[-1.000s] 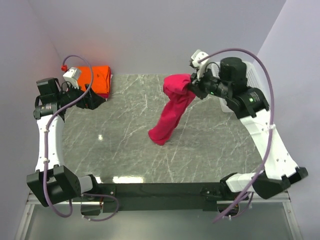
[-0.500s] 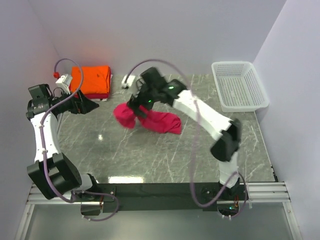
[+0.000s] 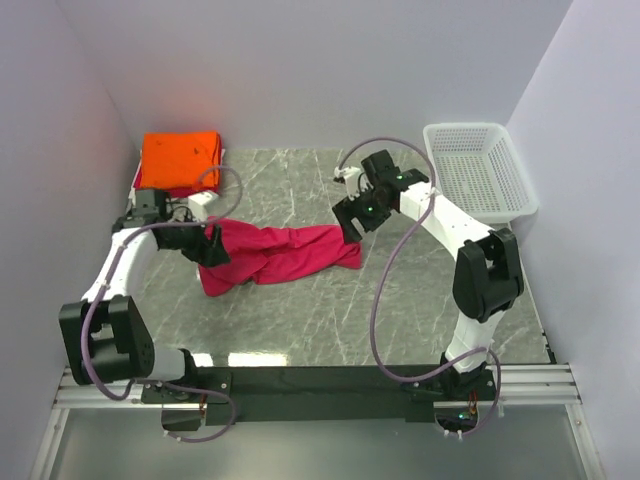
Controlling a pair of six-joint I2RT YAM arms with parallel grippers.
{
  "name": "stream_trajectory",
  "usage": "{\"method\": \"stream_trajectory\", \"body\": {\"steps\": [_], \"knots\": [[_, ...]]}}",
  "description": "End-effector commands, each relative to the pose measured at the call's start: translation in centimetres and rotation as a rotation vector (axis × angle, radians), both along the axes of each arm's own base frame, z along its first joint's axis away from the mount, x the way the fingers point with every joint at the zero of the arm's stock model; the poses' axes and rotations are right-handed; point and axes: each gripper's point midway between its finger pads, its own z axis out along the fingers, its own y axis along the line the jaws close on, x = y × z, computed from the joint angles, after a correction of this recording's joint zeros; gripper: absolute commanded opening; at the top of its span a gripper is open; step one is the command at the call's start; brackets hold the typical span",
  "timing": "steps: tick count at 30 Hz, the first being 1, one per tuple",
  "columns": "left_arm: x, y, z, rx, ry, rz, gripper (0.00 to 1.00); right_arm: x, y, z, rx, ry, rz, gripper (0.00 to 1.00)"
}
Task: Fold and stack the t-shirts
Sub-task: Move the tshirt to the center of the board
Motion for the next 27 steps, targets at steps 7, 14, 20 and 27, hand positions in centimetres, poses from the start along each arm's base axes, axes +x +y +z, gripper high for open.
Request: {"method": "stream_trajectory", "body": {"steps": [7, 14, 20, 27], "knots": [[0.1, 2.2, -7.8, 0.329, 0.086, -0.056, 0.82, -2.7, 1.0, -6.2, -0.004, 0.134, -0.075, 0.84], [-0.4, 3.7, -11.3, 0.415, 0.155, -0.061, 0.41, -0.5, -2.5, -7.7, -0.121, 0.100, -0.174, 0.21], [0.9, 5.0, -7.5, 0.298, 0.091, -0.076, 0.05, -0.8, -6.4, -3.0, -0.228, -0.084, -0.145, 0.00], [-3.0, 5.2, -7.9, 0.356, 0.106, -0.304, 0.10, -6.1, -8.0, -4.2, -0.333, -0.024, 0.111, 0.00]]}}
